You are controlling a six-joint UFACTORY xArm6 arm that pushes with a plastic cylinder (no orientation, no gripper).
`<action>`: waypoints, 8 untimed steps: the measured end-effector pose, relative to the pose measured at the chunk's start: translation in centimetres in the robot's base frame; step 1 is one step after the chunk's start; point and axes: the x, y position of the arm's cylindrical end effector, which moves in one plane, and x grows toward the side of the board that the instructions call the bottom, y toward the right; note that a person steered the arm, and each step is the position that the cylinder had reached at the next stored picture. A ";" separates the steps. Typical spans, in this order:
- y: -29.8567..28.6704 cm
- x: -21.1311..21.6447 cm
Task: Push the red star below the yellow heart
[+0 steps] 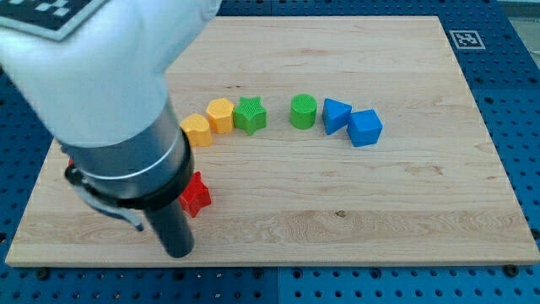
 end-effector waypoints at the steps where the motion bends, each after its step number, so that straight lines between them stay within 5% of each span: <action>1: 1.4 -2.1; 8: -2.8 -8.4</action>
